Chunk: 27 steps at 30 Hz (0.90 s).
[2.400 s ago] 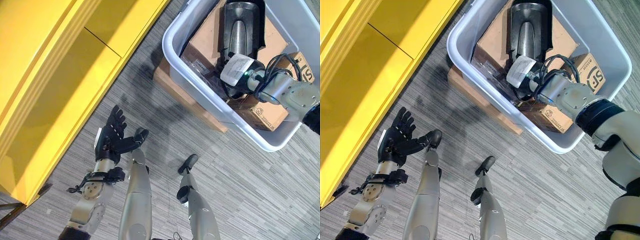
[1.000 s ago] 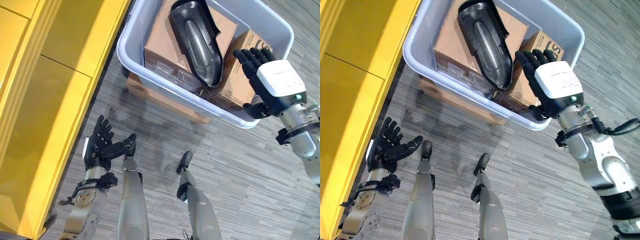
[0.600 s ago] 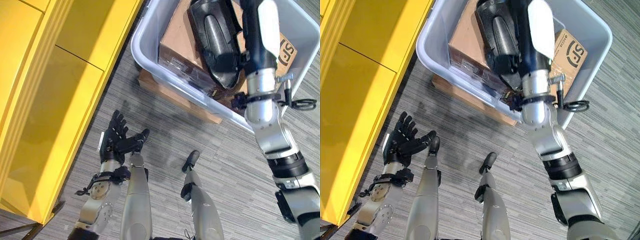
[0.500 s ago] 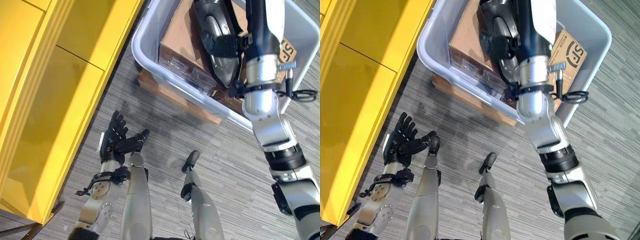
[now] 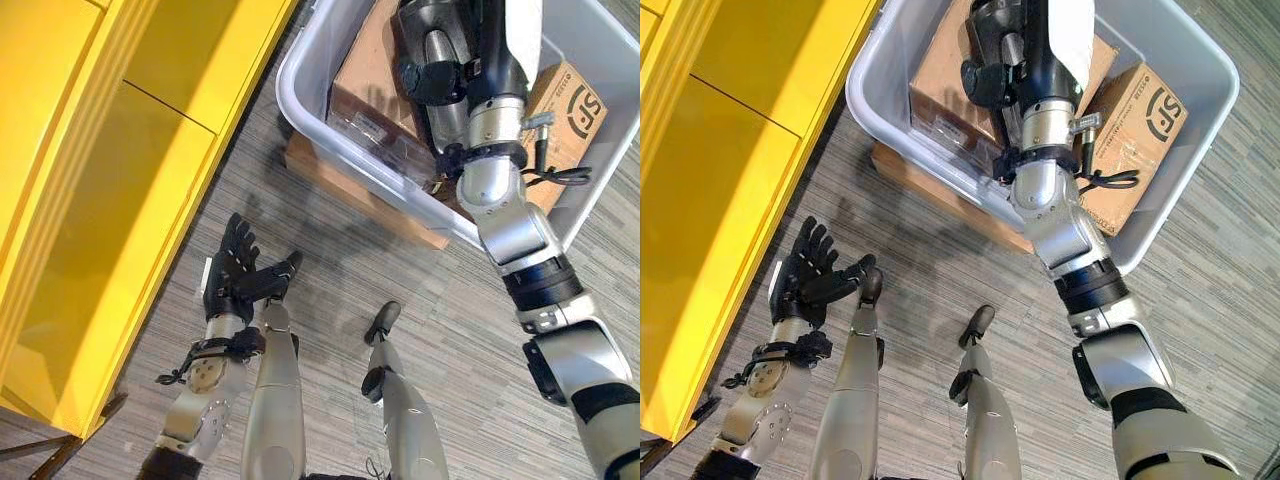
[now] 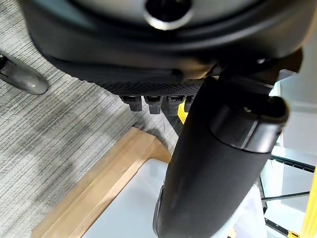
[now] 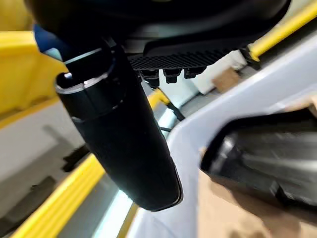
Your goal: Move parts from the plastic box to the shelf.
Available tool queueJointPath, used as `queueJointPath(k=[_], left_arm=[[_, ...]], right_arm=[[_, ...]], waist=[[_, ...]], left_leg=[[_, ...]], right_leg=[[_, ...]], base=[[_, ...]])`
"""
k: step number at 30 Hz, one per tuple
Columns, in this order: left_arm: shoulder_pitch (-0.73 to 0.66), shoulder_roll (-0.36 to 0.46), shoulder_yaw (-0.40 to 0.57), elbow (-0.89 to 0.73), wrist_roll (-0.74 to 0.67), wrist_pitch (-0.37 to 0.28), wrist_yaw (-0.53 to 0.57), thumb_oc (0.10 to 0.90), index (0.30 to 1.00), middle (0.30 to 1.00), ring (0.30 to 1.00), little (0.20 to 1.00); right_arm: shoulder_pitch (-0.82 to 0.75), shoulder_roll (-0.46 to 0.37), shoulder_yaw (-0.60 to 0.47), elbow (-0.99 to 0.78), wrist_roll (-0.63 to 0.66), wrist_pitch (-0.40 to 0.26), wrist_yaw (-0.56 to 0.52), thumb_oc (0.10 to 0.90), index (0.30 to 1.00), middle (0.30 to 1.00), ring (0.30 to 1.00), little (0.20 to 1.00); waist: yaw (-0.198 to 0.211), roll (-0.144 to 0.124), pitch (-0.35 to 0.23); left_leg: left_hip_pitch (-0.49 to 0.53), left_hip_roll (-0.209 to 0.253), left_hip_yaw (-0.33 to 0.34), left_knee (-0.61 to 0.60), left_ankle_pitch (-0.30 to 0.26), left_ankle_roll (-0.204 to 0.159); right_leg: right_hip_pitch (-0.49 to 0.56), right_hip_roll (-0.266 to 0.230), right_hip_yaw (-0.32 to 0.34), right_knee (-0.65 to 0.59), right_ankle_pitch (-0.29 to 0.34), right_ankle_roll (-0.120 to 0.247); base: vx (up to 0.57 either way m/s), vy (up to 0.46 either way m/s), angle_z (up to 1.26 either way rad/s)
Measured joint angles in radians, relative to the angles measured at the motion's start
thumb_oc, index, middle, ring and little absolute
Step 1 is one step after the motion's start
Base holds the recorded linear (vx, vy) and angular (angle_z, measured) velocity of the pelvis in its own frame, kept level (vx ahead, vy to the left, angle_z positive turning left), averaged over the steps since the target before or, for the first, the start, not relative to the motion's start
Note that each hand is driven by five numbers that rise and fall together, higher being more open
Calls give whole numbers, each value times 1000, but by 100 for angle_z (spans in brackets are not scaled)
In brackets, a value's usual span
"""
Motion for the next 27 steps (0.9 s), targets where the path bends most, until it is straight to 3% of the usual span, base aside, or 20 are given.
queueJointPath(k=[14, 21, 27], left_arm=[[-1, 1, -6, 7, -37, -37, 1, 900, 1000, 1000, 1000, 1000], [-6, 0, -15, 7, -37, -40, 2, 900, 1000, 1000, 1000, 1000], [-6, 0, -17, 5, -38, -43, 2, 900, 1000, 1000, 1000, 1000]], right_arm=[[-95, 12, 39, 192, 75, -3, -40, 900, 1000, 1000, 1000, 1000], [-134, 12, 69, 205, 98, -4, -44, 900, 1000, 1000, 1000, 1000], [-180, 3, 88, 357, 118, -8, -47, 900, 1000, 1000, 1000, 1000]], waist=[[8, 1, 0], [11, 1, 0], [18, 4, 0]], left_leg=[[-62, -13, -17, 11, 0, 1], [-90, -15, -19, 16, 0, 0], [-103, -18, -25, 20, -4, 0]], right_leg=[[-43, -8, -18, -2, -2, 4], [-68, -9, -20, 1, -2, 4], [-74, -12, -27, 2, -9, 8]], base=[[9, 7, 4], [2, 2, 0], [41, -2, 2]])
